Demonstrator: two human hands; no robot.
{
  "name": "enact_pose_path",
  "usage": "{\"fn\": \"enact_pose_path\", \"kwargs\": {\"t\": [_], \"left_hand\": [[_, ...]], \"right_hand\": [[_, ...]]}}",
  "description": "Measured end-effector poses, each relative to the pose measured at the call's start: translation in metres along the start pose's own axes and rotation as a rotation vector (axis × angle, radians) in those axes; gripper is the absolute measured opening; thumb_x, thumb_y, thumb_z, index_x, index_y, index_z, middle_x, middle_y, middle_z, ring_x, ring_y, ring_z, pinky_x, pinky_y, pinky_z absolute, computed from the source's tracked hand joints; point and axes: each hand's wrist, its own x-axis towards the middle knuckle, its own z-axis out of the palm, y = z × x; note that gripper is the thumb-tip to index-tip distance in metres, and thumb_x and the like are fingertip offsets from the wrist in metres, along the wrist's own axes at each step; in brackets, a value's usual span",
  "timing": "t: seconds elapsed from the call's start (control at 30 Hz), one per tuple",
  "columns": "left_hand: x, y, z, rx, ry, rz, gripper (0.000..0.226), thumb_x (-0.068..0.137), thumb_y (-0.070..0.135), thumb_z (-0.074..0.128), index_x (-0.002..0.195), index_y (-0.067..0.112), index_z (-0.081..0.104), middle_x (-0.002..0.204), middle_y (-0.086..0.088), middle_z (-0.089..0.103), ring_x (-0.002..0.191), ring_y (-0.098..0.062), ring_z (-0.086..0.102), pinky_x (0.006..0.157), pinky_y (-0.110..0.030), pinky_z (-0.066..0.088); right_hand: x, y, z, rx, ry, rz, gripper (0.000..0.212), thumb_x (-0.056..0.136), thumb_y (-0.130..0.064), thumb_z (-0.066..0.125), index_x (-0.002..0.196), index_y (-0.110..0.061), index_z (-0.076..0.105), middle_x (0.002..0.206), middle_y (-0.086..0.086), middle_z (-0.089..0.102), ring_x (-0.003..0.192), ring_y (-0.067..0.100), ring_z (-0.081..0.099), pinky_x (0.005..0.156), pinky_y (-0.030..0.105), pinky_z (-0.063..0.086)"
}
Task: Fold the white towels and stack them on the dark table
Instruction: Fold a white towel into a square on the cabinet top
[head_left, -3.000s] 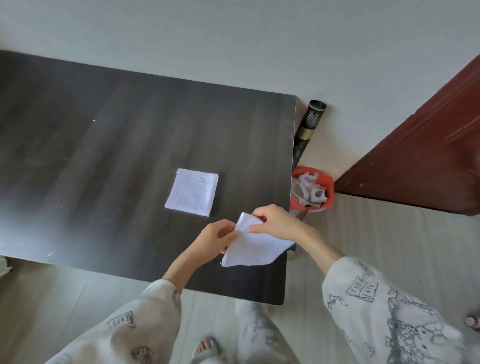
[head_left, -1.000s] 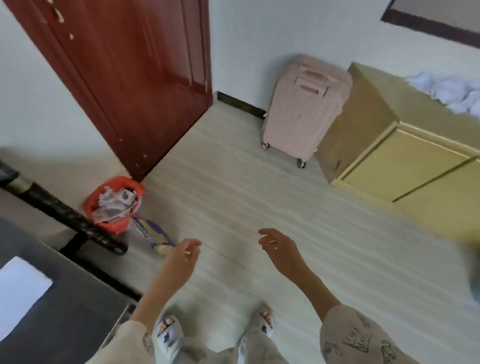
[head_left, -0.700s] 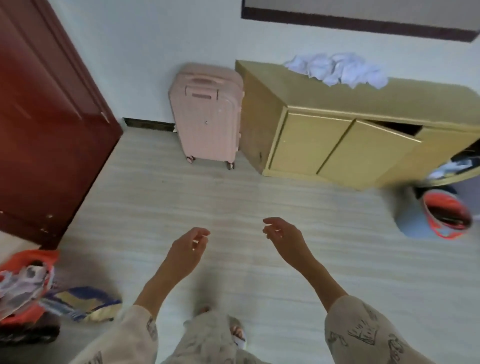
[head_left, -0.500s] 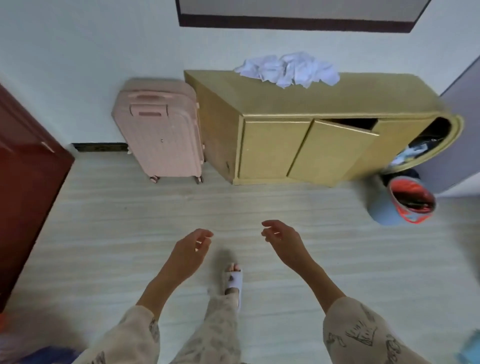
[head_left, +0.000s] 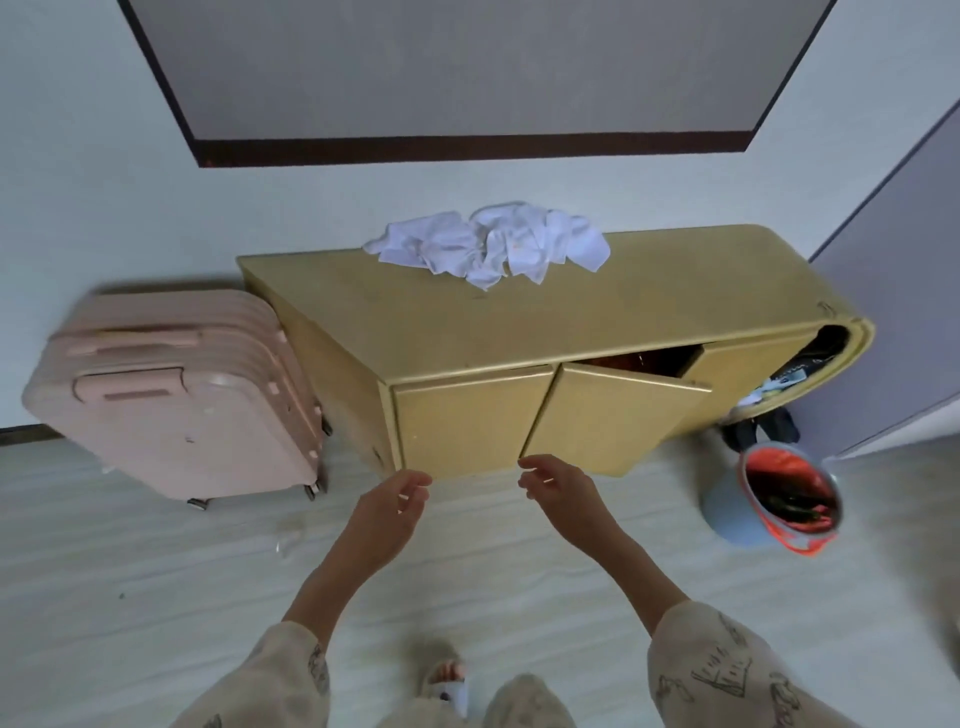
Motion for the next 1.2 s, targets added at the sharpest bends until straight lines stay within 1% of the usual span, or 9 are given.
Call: {"fn": "enact_pose_path", "kwargs": {"t": [0.13, 0.3, 0.43, 0.5, 0.7, 0.87, 0.97, 1.1, 1.2], "left_hand": [[0.079, 0.028, -0.004, 0.015, -0.017, -0.009, 0.016, 0.095, 0.018, 0.048, 0.106, 0.018, 0.06, 0.097, -0.001, 0.064, 0.086, -0.014, 0.062, 0.077, -0.021, 0.045], [0.176, 0.054, 0.003, 0.053, 0.01, -0.076, 0.016, 0.095, 0.018, 0.048, 0.106, 0.017, 0.059, 0.094, 0.003, 0.062, 0.08, -0.009, 0.058, 0.064, -0.005, 0.039], [0.265, 0.082, 0.015, 0.032, 0.041, -0.143, 0.009, 0.094, 0.015, 0.049, 0.097, 0.021, 0.055, 0.091, 0.001, 0.063, 0.081, -0.012, 0.059, 0.08, -0.027, 0.049], [0.306, 0.098, 0.019, 0.007, 0.044, -0.195, 0.01, 0.093, 0.015, 0.05, 0.095, 0.023, 0.055, 0.095, -0.004, 0.067, 0.082, -0.017, 0.061, 0.082, -0.034, 0.05], [0.417, 0.149, 0.026, -0.014, 0.074, -0.215, 0.018, 0.094, 0.019, 0.048, 0.107, 0.016, 0.061, 0.097, 0.002, 0.064, 0.082, -0.009, 0.057, 0.065, -0.016, 0.04], [0.458, 0.158, 0.014, -0.038, 0.117, -0.233, 0.016, 0.094, 0.019, 0.048, 0.104, 0.021, 0.06, 0.095, 0.006, 0.063, 0.079, -0.004, 0.057, 0.06, -0.006, 0.04], [0.475, 0.148, 0.003, -0.044, 0.134, -0.256, 0.017, 0.094, 0.019, 0.049, 0.106, 0.02, 0.06, 0.098, 0.005, 0.064, 0.083, -0.007, 0.058, 0.064, -0.008, 0.04], [0.494, 0.137, -0.006, -0.043, 0.114, -0.261, 0.015, 0.094, 0.02, 0.049, 0.104, 0.025, 0.059, 0.097, 0.008, 0.063, 0.083, 0.0, 0.056, 0.065, -0.007, 0.039], [0.506, 0.134, -0.008, -0.035, 0.098, -0.256, 0.016, 0.094, 0.02, 0.049, 0.105, 0.024, 0.06, 0.098, 0.009, 0.063, 0.087, -0.005, 0.058, 0.066, -0.006, 0.038]], "right_hand": [[0.079, -0.009, -0.032, 0.001, -0.007, 0.002, 0.025, 0.093, -0.017, 0.051, 0.115, -0.014, 0.062, 0.102, 0.007, 0.068, 0.093, 0.019, 0.063, 0.088, 0.03, 0.046], [0.189, -0.01, -0.069, -0.015, -0.057, -0.019, 0.025, 0.092, -0.016, 0.053, 0.115, -0.013, 0.062, 0.1, 0.007, 0.068, 0.088, 0.018, 0.062, 0.086, 0.03, 0.045], [0.292, -0.01, -0.107, -0.021, -0.106, -0.026, 0.025, 0.091, -0.014, 0.053, 0.114, -0.011, 0.062, 0.09, 0.002, 0.061, 0.087, 0.015, 0.057, 0.084, 0.029, 0.044], [0.337, -0.011, -0.128, -0.031, -0.12, -0.005, 0.025, 0.091, -0.015, 0.053, 0.114, -0.012, 0.062, 0.09, 0.002, 0.06, 0.09, 0.019, 0.058, 0.086, 0.029, 0.044], [0.463, -0.028, -0.181, -0.135, -0.059, 0.043, 0.029, 0.093, -0.019, 0.052, 0.119, -0.011, 0.059, 0.112, 0.01, 0.066, 0.107, 0.025, 0.059, 0.087, 0.027, 0.041], [0.551, -0.051, -0.183, -0.224, -0.04, 0.08, 0.038, 0.094, -0.024, 0.05, 0.129, -0.009, 0.049, 0.124, 0.012, 0.06, 0.113, 0.028, 0.055, 0.09, 0.034, 0.043], [0.588, -0.061, -0.173, -0.312, -0.015, 0.08, 0.045, 0.094, -0.025, 0.05, 0.134, -0.006, 0.042, 0.132, 0.014, 0.05, 0.12, 0.029, 0.049, 0.095, 0.036, 0.04], [0.614, -0.062, -0.157, -0.377, 0.041, 0.132, 0.054, 0.09, -0.029, 0.058, 0.132, -0.002, 0.037, 0.128, 0.015, 0.044, 0.12, 0.032, 0.043, 0.094, 0.043, 0.04], [0.625, -0.058, -0.147, -0.433, 0.108, 0.142, 0.045, 0.09, -0.022, 0.056, 0.126, -0.002, 0.038, 0.124, 0.015, 0.043, 0.116, 0.032, 0.042, 0.09, 0.045, 0.04]]}}
